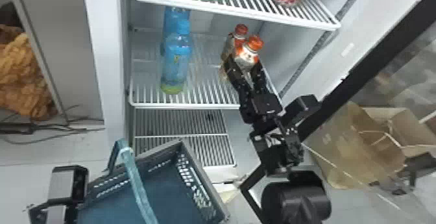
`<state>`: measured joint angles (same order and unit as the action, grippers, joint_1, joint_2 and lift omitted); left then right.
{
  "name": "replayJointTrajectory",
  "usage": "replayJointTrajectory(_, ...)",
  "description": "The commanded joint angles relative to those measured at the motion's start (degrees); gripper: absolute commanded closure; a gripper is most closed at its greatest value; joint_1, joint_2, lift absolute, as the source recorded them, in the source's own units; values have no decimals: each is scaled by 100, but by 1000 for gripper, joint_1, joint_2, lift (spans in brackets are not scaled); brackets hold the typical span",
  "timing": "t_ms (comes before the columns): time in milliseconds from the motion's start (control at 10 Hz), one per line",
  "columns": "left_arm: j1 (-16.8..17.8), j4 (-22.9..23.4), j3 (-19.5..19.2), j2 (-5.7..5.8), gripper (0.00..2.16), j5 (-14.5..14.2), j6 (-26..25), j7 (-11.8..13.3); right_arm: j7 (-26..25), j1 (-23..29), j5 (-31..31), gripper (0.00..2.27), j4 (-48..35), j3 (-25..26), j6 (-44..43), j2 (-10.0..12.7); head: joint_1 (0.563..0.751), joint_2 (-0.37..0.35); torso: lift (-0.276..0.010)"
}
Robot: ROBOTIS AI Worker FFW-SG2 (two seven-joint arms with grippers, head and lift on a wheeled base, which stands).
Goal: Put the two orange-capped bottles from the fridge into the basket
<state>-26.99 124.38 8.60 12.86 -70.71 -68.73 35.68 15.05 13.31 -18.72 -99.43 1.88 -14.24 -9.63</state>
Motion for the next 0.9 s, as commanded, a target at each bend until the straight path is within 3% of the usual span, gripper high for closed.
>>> replayJointTrajectory(0, 0, 0, -4, 6, 1185, -2, 11, 0, 191, 567, -139, 789, -1018, 155, 1044, -4, 695, -350, -235)
replayJointTrajectory(400, 0, 0, -4, 6, 1185, -13, 11, 0, 613, 1959, -401, 789, -3634, 349, 3828, -21, 695, -350, -235)
replayJointTrajectory(800, 0, 0, -15, -2, 1185, -2, -3, 0, 806, 2240, -916, 789, -4632, 132, 5938, -109, 695, -350, -235)
